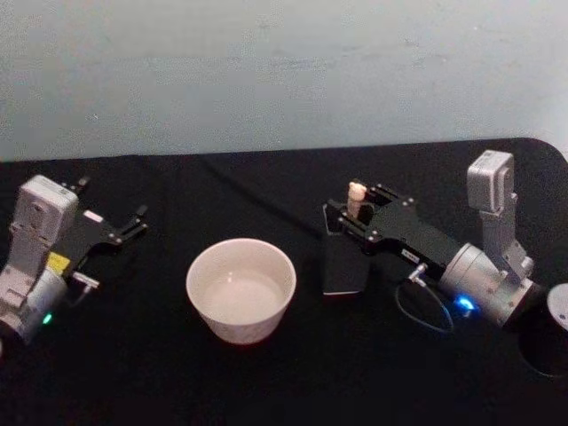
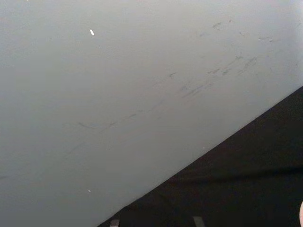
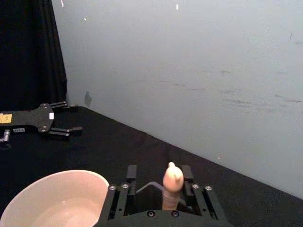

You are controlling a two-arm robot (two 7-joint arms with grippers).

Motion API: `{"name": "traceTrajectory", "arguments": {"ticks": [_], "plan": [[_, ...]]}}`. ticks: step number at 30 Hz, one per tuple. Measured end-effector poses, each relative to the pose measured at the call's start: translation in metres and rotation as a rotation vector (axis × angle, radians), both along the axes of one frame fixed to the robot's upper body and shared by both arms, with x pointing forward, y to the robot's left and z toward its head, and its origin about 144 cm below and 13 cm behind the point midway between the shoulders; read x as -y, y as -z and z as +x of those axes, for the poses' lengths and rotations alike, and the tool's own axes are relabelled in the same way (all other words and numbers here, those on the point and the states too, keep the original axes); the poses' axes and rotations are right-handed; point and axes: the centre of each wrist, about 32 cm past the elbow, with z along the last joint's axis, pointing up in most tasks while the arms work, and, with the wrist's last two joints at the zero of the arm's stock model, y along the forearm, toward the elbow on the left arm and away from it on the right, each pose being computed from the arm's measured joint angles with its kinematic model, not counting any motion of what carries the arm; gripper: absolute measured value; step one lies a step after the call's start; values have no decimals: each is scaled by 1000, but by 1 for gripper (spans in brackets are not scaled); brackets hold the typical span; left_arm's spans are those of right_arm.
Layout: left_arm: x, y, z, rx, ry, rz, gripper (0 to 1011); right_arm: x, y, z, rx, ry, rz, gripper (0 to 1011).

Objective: Pick up the stirring spoon with one hand, stir inside the cup, then place it back in its original position.

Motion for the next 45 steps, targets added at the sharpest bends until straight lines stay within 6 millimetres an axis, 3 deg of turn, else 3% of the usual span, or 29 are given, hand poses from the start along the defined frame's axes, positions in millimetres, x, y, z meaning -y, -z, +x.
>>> {"name": "traceTrajectory", "arguments": {"ticks": [3,16,29,38,45], "plan": [[0,0,0,0,0,0,1001,0,0,0,0,0,1,664],[0,0,0,0,0,0,1001,0,0,0,0,-1,1,997],[0,0,0,0,0,0,1001,0,-5,1,32,5,16,1002],[0,0,0,0,0,0,1001,9,-46,7,226,107,119,1002],[0,0,0,0,0,0,1001,17,-56,6,246,322,104,1002]]}}
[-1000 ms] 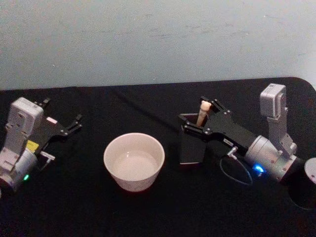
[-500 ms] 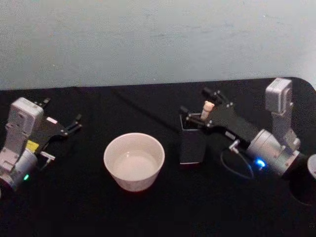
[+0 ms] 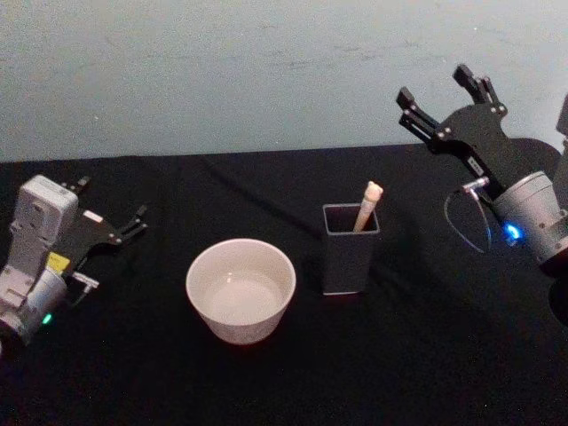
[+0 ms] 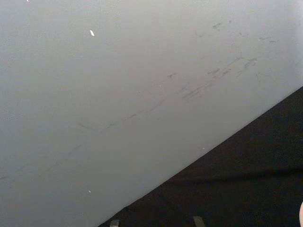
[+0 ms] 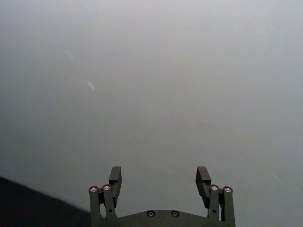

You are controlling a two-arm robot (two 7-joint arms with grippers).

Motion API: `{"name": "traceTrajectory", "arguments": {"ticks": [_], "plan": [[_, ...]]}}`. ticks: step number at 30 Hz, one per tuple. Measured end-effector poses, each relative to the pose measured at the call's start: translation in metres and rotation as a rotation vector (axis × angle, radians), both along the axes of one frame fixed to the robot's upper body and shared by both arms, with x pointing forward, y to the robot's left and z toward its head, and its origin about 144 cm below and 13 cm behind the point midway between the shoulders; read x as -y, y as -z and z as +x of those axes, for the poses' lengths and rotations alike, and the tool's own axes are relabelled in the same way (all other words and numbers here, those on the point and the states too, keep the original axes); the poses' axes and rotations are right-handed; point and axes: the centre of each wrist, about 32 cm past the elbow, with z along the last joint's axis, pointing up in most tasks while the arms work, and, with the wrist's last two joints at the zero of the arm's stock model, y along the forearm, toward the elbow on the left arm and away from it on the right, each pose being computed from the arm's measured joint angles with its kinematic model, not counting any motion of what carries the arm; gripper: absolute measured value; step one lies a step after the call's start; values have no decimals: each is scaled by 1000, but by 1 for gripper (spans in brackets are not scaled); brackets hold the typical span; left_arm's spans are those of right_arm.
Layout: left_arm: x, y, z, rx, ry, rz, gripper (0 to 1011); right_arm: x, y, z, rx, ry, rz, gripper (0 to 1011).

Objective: Pick up the stirring spoon with one hand, stir inside the cup, then place it back in its original position.

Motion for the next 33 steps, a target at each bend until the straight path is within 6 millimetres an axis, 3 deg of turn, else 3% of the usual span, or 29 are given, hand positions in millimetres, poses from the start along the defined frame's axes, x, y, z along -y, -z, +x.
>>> {"name": "traceTrajectory", "arguments": {"ticks": [4,14,33], "plan": [[0,0,0,0,0,0,1001,0,14,0,-113,84,-50,1002],[0,0,0,0,0,0,1001,-7,51,-2,-292,83,-145,1002],[0,0,0,0,0,0,1001,-10,68,2,-363,80,-189,1002]]}}
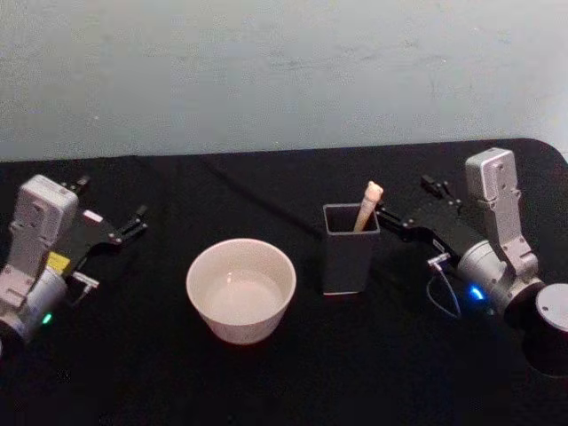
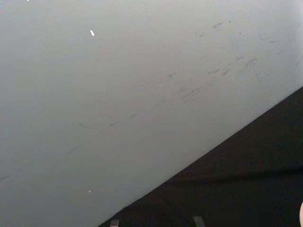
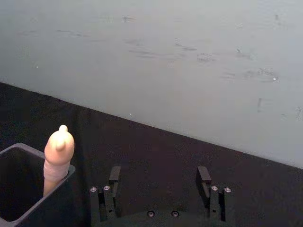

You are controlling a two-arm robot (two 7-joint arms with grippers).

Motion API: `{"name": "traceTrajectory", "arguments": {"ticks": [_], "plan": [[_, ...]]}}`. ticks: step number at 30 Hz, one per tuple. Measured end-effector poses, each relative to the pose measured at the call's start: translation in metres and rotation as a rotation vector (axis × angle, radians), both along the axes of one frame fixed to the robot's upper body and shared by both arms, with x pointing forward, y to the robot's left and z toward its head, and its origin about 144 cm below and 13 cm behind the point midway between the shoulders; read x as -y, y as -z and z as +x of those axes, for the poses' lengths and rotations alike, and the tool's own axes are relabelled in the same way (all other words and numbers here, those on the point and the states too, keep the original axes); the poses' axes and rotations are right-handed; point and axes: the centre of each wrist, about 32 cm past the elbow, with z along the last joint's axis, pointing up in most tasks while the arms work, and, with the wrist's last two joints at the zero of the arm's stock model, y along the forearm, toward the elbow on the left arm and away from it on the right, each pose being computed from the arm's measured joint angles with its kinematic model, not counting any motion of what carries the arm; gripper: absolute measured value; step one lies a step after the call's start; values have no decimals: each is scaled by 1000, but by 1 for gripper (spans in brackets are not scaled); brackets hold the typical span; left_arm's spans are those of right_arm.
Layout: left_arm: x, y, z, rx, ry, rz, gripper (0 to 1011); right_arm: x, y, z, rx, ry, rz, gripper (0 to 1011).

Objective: Pick up the stirring spoon with one hand, stir inside the cup, then place it back in its original position.

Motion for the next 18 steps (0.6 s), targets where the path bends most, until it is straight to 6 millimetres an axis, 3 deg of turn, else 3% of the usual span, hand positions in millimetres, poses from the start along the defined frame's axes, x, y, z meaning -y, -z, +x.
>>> {"name": "traceTrajectory", "arguments": {"ticks": [18], "plan": [[0,0,0,0,0,0,1001,0,-1,0,5,-2,2,1002]]}}
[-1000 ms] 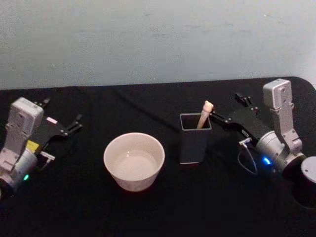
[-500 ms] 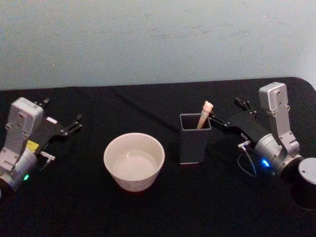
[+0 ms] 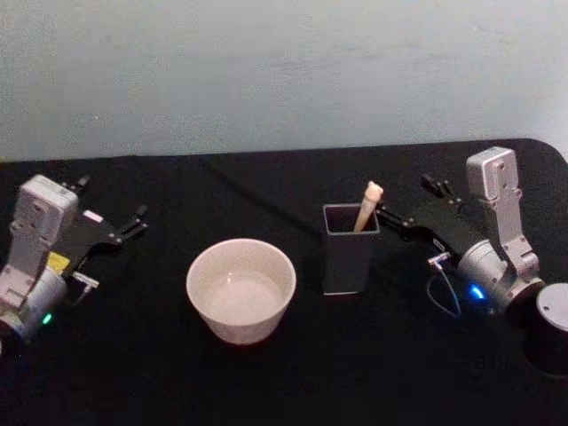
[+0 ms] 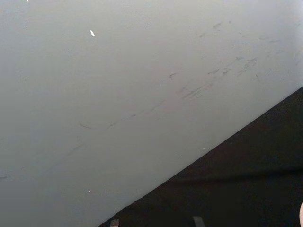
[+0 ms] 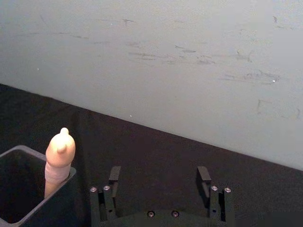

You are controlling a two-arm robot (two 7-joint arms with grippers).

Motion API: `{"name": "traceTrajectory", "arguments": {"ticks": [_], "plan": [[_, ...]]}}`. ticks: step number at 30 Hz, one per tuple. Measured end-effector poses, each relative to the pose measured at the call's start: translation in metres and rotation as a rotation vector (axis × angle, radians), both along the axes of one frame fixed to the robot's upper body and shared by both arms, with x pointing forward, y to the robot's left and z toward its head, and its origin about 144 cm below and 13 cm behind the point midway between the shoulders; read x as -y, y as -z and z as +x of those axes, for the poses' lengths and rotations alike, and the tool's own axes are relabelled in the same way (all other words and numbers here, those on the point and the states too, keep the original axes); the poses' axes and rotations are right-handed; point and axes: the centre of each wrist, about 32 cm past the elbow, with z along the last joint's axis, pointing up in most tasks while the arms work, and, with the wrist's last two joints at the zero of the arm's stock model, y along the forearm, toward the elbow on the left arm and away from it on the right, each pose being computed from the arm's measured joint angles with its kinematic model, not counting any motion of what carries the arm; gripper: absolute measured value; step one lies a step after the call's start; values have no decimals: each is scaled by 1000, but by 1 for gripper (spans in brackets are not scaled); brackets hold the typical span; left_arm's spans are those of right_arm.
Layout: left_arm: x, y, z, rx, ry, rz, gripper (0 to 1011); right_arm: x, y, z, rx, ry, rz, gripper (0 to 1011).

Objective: Pick up the stirring spoon with one hand, stir inside the cup, then place it back in its original position.

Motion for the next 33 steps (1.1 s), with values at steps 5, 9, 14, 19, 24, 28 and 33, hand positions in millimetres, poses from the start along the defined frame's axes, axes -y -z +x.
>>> {"name": "traceTrajectory", "arguments": {"ticks": [5,9,14,19,24,28,33], "plan": [[0,0,0,0,0,0,1001,0,0,0,1,0,0,1002],[0,0,0,0,0,0,1001,0,0,0,2,0,1,1002],[0,0,0,0,0,0,1001,0,0,0,2,1,1,1002],[0,0,0,0,0,0,1001,0,0,0,2,1,2,1002],[0,0,0,0,0,0,1001,0,0,0,2,1,2,1002],[0,0,0,0,0,0,1001,0,0,0,2,1,2,1002],[0,0,0,0,0,0,1001,0,0,0,2,1,2,1002]]}}
